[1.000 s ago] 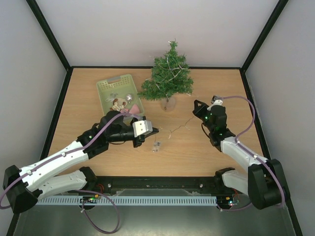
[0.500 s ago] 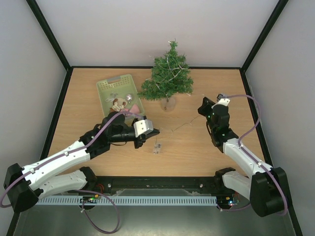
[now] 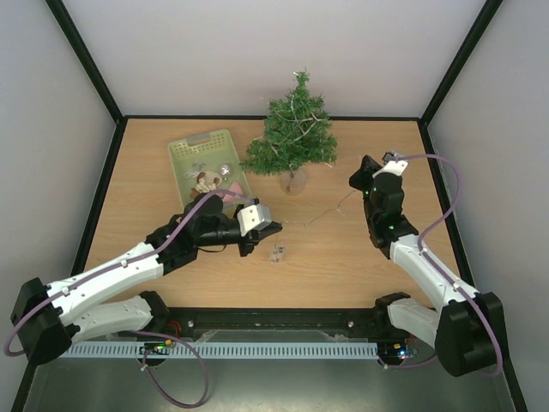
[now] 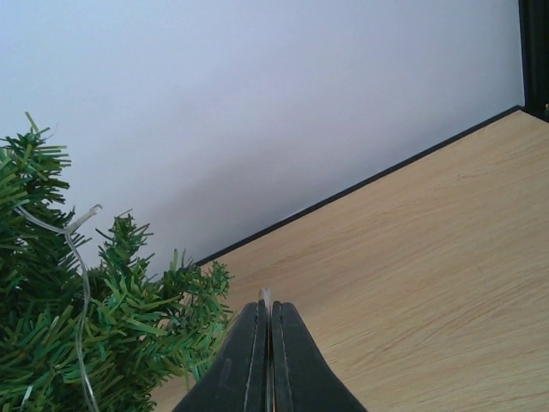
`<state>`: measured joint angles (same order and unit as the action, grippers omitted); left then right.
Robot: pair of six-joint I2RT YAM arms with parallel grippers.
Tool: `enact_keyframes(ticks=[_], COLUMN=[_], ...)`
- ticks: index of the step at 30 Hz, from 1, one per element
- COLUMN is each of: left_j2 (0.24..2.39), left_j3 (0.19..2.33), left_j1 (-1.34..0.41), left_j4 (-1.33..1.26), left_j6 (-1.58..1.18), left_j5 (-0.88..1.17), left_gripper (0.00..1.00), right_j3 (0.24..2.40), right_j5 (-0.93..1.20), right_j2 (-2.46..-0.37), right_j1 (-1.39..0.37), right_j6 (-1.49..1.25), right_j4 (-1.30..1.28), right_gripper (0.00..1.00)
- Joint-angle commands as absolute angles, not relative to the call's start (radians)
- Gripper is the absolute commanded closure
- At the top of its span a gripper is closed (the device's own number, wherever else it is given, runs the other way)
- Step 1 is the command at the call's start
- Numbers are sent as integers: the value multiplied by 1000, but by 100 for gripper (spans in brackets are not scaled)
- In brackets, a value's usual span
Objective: Decorate the small christmas tree
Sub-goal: Wrap the decoration item around the Christmas tree.
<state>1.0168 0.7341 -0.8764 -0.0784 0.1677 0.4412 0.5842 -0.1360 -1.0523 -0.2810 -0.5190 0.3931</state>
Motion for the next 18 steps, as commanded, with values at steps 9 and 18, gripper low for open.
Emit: enact_keyframes(ticks=[9, 18], left_j2=[1075, 1125], left_j3=[763, 784], left_j1=[-880, -878], left_j4=[-117, -115], left_j6=[158, 164], left_j5=[425, 394], left_gripper=[98, 98], right_j3=[538, 651], right_j5=[-108, -115], right_j2=[-1242, -1467], right_j1=[-278, -227], right_j6=[-594, -612], right_j4=[505, 594], right_gripper=[98, 98])
